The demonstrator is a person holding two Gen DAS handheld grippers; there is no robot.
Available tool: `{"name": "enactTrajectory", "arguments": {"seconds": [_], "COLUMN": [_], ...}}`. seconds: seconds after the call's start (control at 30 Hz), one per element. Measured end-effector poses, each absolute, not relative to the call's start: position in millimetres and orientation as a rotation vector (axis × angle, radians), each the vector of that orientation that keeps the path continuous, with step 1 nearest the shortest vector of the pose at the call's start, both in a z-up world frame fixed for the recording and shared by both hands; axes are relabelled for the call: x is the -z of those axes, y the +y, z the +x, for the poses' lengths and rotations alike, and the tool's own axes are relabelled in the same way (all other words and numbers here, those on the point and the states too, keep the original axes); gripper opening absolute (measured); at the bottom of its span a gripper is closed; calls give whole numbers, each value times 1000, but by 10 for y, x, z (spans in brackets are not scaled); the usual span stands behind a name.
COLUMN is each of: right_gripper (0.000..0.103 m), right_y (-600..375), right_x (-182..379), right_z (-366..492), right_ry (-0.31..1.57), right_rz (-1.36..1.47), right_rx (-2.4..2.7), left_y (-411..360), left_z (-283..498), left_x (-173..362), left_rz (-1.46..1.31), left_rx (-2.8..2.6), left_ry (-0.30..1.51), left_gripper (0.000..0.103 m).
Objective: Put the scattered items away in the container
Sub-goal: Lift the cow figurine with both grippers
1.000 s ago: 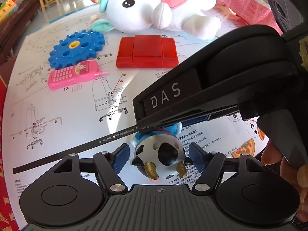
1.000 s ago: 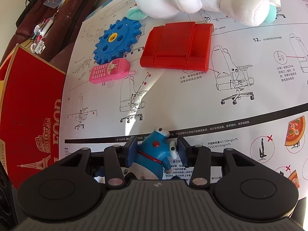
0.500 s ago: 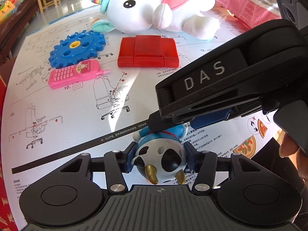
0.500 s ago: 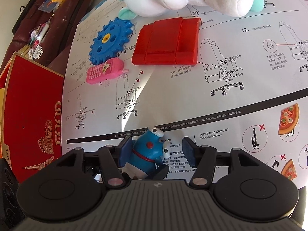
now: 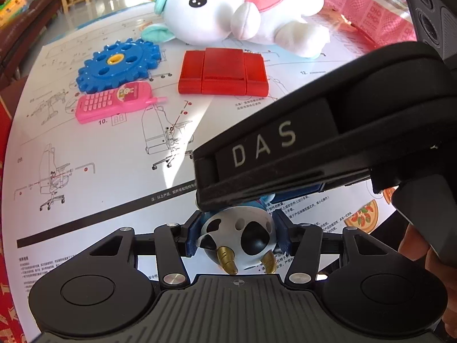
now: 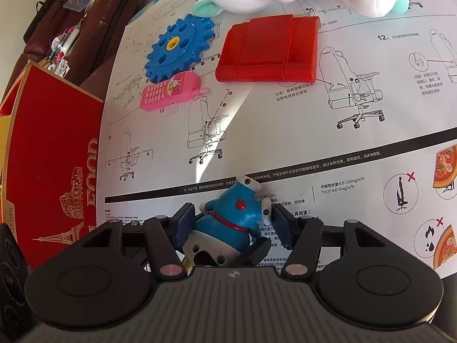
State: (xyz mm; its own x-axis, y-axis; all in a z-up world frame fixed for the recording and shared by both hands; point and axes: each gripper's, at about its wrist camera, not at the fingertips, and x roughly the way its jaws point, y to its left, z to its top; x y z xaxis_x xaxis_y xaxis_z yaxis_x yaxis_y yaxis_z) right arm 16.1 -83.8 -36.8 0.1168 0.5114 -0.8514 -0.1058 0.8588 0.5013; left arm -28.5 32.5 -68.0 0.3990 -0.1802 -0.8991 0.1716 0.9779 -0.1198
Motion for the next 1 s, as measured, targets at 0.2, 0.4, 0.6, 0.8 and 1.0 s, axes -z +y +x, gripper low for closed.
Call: {"name": "enactTrajectory", "arguments": {"seconds": [0.2,0.4,0.6,0.8,1.0], "right_gripper": [56,56,56,54,54], "right_y": [-846,-836,-821,-794,-791], "right_x": [374,366,348,286,226], "right_z": [163,151,131,83,67], "right_ry": [1388,1386,1371,1350,1333], "right_rz": [358,356,344,326,333], "right_rx": [-466,-467,-469,-488,-491], "left_y": [329,317,340,382,376], "left_z": [-268,-270,-264,-266,-283], "left_x": [696,692,700,678,614], "left_rz": [-15,2,-5,-29,-28], "left_rx": [215,219,222,206,191], "left_ry": [1150,1149,1150,1162,1151], "left_gripper": [55,53,53,53,53]}}
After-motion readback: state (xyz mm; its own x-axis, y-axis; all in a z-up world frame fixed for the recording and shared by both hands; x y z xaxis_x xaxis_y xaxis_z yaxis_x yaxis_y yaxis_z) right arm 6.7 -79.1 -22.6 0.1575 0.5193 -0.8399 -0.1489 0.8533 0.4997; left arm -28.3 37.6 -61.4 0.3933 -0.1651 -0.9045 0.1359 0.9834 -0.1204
